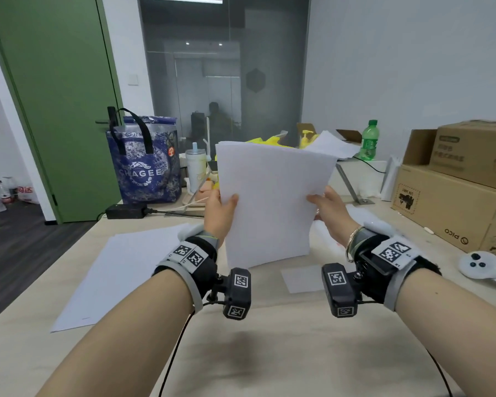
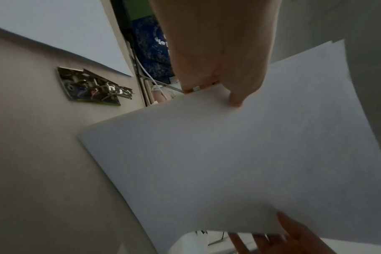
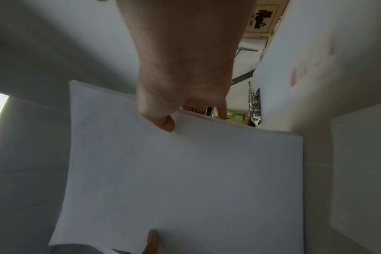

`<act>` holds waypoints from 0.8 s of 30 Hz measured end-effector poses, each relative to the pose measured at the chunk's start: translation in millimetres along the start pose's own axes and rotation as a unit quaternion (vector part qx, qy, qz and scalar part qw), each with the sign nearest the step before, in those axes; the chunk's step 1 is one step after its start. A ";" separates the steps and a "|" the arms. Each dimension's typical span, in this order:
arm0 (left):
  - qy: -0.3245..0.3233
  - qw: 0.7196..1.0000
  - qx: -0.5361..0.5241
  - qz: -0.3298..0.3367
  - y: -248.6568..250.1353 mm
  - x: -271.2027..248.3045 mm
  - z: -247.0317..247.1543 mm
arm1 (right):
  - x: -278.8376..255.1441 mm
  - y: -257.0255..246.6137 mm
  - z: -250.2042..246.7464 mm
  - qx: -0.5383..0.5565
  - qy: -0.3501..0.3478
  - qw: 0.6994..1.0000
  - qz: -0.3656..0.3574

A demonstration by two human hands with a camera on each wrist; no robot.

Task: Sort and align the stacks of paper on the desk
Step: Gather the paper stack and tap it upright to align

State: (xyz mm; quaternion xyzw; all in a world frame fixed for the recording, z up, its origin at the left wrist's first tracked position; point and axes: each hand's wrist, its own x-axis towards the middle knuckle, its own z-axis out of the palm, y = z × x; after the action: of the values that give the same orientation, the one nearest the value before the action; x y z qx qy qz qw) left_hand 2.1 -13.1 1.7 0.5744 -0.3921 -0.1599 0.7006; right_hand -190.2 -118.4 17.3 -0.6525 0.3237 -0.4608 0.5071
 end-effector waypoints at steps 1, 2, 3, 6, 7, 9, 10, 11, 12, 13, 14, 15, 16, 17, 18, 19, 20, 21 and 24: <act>0.009 1.000 0.019 0.005 3.2 0.2 1.9 | -0.9 -3.2 2.3 -0.001 -0.004 1.000 -0.008; 0.021 0.999 0.041 0.010 7.8 0.9 3.5 | -0.7 -7.0 4.3 -0.007 -0.003 1.000 -0.015; 0.029 0.998 0.059 0.019 12.2 3.4 5.3 | 0.5 -11.2 5.6 -0.012 0.007 1.000 -0.023; 0.034 0.997 0.068 0.029 23.7 8.6 10.1 | 10.3 -19.4 4.4 0.006 0.044 0.998 -0.043; 0.032 0.997 0.063 0.028 24.4 10.2 10.8 | 12.8 -21.4 3.8 0.014 0.051 0.998 -0.046; 0.032 0.997 0.064 0.022 22.2 10.7 13.0 | 15.2 -22.3 2.7 0.020 0.056 0.997 -0.047; 0.033 0.997 0.071 0.016 19.3 9.7 13.9 | 14.9 -21.6 3.0 0.018 0.057 0.997 -0.044; 0.034 0.996 0.078 0.009 16.0 8.7 14.7 | 15.1 -19.7 3.2 0.015 0.056 0.997 -0.042; 0.032 0.996 0.085 0.001 12.8 7.3 15.5 | 15.1 -17.2 3.7 0.007 0.053 0.998 -0.035; 0.032 0.995 0.094 -0.004 10.0 5.7 16.1 | 15.1 -14.7 4.7 -0.003 0.049 0.998 -0.030; 0.034 0.994 0.101 -0.005 7.7 4.5 16.0 | 13.9 -13.8 5.7 -0.013 0.046 0.998 -0.026; 0.040 0.994 0.101 -0.002 7.0 4.2 15.5 | 13.0 -14.6 6.4 -0.017 0.047 0.998 -0.027; 0.046 0.994 0.095 0.001 9.2 4.3 14.9 | 13.3 -17.7 6.4 -0.015 0.049 0.998 -0.033; 0.049 0.994 0.093 0.003 10.8 4.9 14.8 | 13.9 -21.0 5.8 -0.011 0.054 0.998 -0.041; 0.049 0.994 0.096 0.003 12.2 5.8 15.1 | 14.1 -24.5 4.7 -0.004 0.058 0.997 -0.046; 0.045 0.994 0.095 0.001 13.5 6.8 15.8 | 14.6 -27.8 3.0 0.004 0.061 0.997 -0.052; 0.042 0.995 0.092 0.000 14.7 6.1 16.7 | 14.6 -28.6 2.0 0.010 0.062 0.997 -0.052; 0.042 0.995 0.093 -0.002 14.6 3.7 17.5 | 13.9 -26.7 1.4 0.010 0.059 0.997 -0.045; 0.034 0.994 0.101 -0.014 -1.1 -3.0 17.9 | 4.5 -4.8 4.6 -0.009 0.038 0.999 -0.007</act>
State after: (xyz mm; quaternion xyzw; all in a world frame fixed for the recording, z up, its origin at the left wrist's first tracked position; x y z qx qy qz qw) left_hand -12.7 -23.6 0.1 0.6525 -0.3746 -0.1097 0.6495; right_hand -184.5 -119.3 22.8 -0.6408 0.3426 -0.4860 0.4855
